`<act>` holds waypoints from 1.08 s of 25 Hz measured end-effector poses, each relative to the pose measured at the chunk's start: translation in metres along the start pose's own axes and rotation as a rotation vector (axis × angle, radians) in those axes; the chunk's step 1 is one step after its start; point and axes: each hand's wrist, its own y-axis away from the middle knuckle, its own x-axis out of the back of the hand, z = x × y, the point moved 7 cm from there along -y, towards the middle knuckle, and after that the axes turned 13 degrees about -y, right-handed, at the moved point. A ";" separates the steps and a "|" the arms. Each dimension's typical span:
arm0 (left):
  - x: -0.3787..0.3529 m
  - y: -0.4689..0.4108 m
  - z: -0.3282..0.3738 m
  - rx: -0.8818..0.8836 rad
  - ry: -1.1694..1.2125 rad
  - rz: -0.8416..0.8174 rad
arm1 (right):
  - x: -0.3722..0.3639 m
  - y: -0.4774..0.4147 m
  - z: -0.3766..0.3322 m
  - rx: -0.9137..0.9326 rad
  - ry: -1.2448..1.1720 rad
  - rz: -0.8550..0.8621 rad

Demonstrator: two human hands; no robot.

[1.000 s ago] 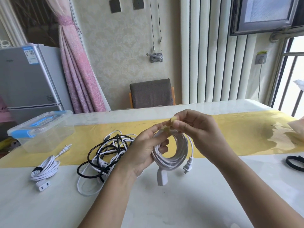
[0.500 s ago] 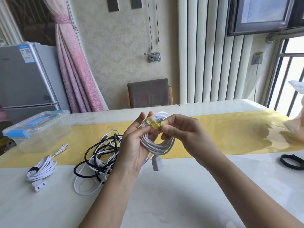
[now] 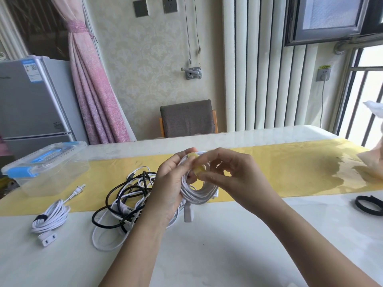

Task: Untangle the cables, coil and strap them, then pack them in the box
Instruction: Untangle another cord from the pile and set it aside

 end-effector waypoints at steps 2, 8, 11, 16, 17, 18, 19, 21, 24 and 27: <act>-0.006 0.002 0.000 0.001 -0.046 -0.026 | 0.000 -0.001 -0.005 0.064 0.173 -0.033; -0.014 0.005 -0.004 0.019 -0.170 -0.054 | 0.019 -0.005 -0.002 0.143 0.396 0.055; -0.016 0.005 -0.005 0.007 -0.167 -0.010 | 0.011 -0.004 -0.009 0.288 0.561 0.022; -0.014 0.003 -0.013 0.079 -0.093 0.008 | 0.008 -0.001 -0.014 0.389 0.606 0.020; -0.012 0.003 -0.013 0.088 -0.099 -0.014 | 0.010 -0.001 -0.015 0.369 0.577 0.057; -0.010 0.003 -0.014 0.097 -0.121 -0.038 | 0.011 -0.001 -0.014 0.348 0.542 0.088; -0.009 0.003 -0.015 0.101 -0.154 -0.060 | 0.012 -0.001 -0.014 0.321 0.505 0.111; -0.008 0.002 -0.015 0.070 -0.198 -0.083 | 0.014 -0.002 -0.006 0.219 0.372 0.132; -0.005 0.000 -0.010 -0.043 -0.268 -0.056 | 0.023 -0.006 0.007 0.013 0.094 0.151; 0.002 -0.002 -0.007 -0.098 -0.336 -0.017 | 0.022 -0.005 0.010 -0.026 0.052 0.205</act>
